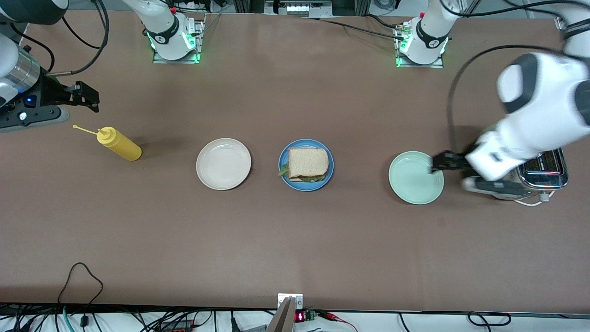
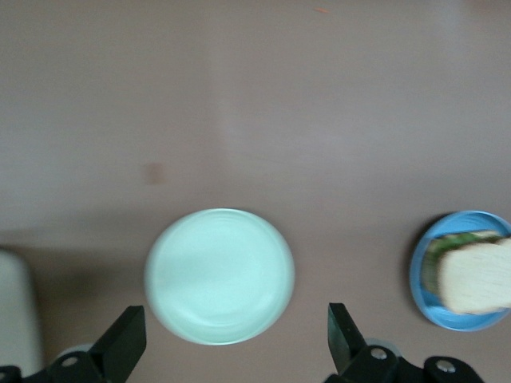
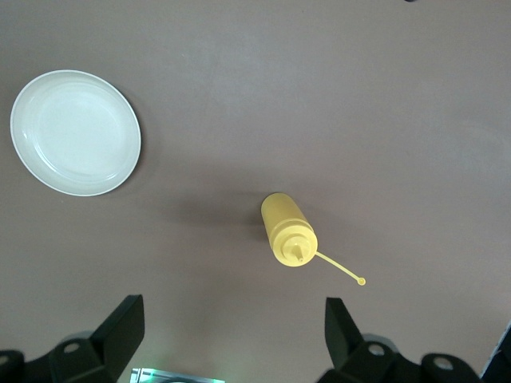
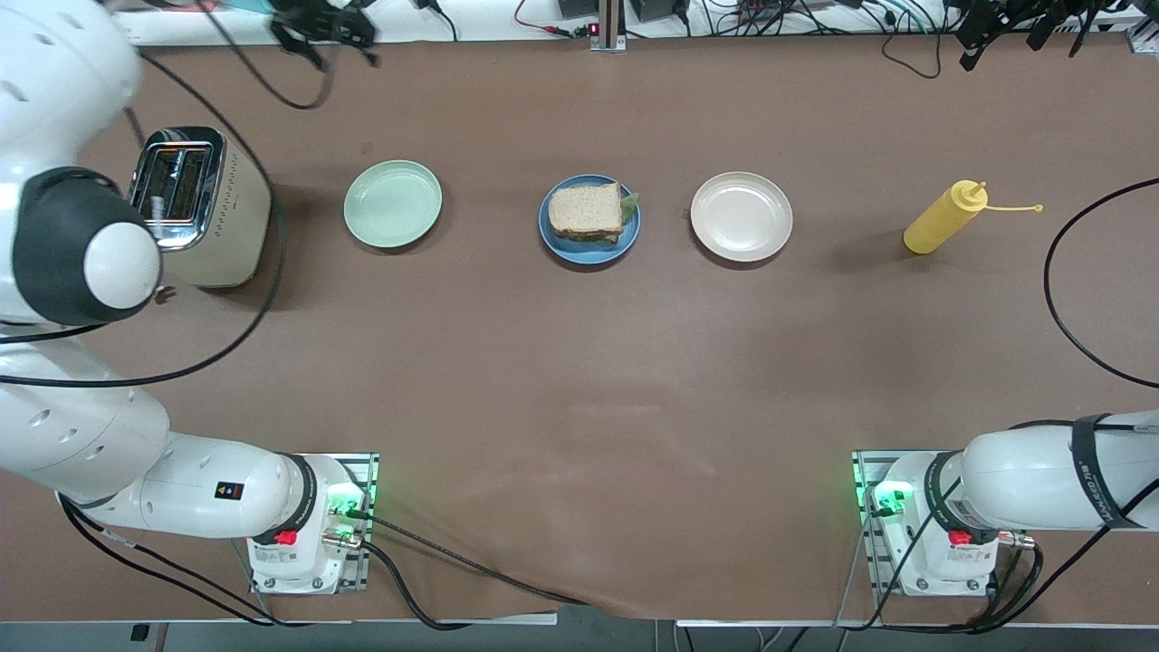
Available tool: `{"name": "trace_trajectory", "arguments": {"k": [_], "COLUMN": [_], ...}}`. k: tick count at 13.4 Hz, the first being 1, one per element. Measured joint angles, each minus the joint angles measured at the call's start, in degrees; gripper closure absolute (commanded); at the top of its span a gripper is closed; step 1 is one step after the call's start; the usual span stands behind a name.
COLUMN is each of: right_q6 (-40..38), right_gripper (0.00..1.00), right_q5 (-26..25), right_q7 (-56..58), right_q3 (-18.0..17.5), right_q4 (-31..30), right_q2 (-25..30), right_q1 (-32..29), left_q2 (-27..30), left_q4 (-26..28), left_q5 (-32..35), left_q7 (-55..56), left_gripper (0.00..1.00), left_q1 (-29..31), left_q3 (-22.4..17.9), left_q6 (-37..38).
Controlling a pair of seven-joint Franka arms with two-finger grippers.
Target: Make sandwich in blue plate with both arms
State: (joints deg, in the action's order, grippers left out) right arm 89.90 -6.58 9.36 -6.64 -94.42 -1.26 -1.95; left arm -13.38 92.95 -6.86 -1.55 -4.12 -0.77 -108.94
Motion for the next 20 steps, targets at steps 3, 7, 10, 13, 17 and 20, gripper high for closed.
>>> {"name": "trace_trajectory", "arguments": {"k": [3, 7, 10, 13, 17, 20], "right_q6": [0.5, 1.1, 0.9, 0.5, 0.2, 0.1], "right_gripper": [0.0, 0.0, 0.0, 0.0, 0.0, 0.0], "right_q5": [0.0, 0.0, 2.1, 7.2, 7.3, 7.3], "right_q7": [-1.0, -1.4, -2.4, -2.3, -2.4, -2.4], "right_q3": [0.1, 0.2, 0.3, 0.6, 0.2, -0.1], "right_q4": [0.0, 1.0, 2.3, 2.3, 2.3, 2.3], "right_q2": [-1.7, -2.7, -2.7, -2.8, -2.4, -2.0], "right_q1": [-0.1, -0.3, -0.8, -4.8, -5.0, -4.6], "left_q2": [5.0, 10.4, 11.1, 14.0, 19.8, 20.7], "left_q4": [-2.8, -4.9, -4.1, 1.8, 6.8, 7.6], "left_q5": [5.5, 6.2, 6.2, 6.2, 6.2, 6.2], "left_q7": [0.1, 2.4, 2.7, 3.4, 3.5, 3.5], "left_gripper": [0.0, 0.0, 0.0, 0.0, 0.0, 0.0], "left_q1": [1.6, 2.7, 6.5, 7.1, 7.2, 7.2], "left_q3": [0.0, 0.3, 3.2, 4.0, 4.1, 4.1], "left_q6": [10.0, 17.8, 18.6, 18.1, 17.8, 17.4]}}
